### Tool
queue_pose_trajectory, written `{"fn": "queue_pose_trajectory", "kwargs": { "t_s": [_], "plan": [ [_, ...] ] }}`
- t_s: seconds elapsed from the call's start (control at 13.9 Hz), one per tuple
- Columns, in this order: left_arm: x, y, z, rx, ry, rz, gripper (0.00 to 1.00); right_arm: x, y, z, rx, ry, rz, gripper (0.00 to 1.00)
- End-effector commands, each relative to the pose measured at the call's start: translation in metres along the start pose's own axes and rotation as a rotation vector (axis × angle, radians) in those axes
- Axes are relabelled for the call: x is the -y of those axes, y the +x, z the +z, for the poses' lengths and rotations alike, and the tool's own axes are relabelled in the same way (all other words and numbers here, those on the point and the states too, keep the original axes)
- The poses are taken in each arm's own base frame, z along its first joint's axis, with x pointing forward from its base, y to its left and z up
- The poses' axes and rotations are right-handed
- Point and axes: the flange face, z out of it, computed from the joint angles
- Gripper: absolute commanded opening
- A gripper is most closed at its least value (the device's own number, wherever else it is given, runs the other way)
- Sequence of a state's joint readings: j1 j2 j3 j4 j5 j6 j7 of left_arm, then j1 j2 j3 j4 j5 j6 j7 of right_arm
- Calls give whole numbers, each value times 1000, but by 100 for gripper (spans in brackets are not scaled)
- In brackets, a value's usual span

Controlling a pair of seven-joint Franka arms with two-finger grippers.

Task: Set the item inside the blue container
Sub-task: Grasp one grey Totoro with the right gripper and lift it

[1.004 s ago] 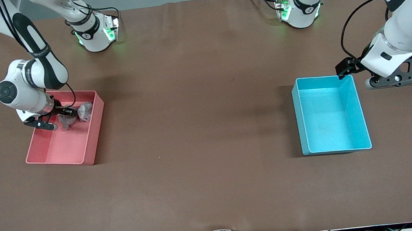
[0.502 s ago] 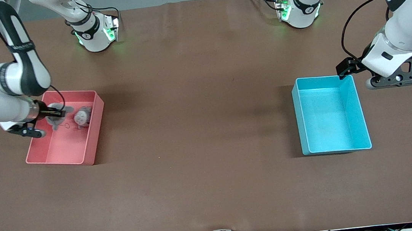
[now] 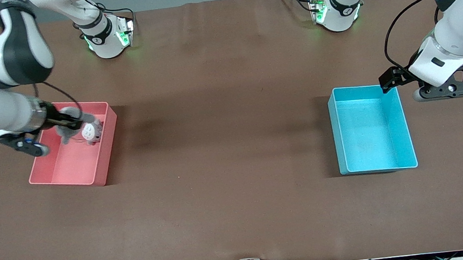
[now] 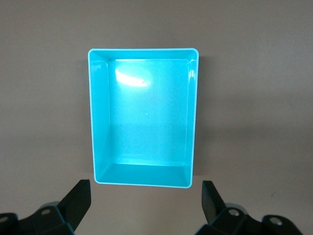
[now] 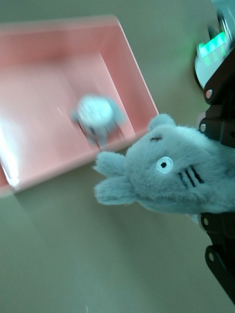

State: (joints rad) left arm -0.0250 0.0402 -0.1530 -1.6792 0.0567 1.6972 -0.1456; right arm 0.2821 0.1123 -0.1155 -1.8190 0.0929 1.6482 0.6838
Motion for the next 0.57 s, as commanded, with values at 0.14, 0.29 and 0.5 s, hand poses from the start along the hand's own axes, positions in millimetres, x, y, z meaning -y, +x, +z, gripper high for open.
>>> {"fn": "queue_pose_trajectory", "kwargs": {
  "t_s": [0.14,0.29,0.5],
  "plan": [
    [-16,-3,-19,-32,-6,16,100,125,-64,48,-28,106,106,0],
    [-27,-2,-14,-21,-19,-34,100,184,-91,91,-69,148,180,0],
    [-77,1,12,18,-24,-70,100,255,-114,148,-113,212,280,0]
  ]
}}
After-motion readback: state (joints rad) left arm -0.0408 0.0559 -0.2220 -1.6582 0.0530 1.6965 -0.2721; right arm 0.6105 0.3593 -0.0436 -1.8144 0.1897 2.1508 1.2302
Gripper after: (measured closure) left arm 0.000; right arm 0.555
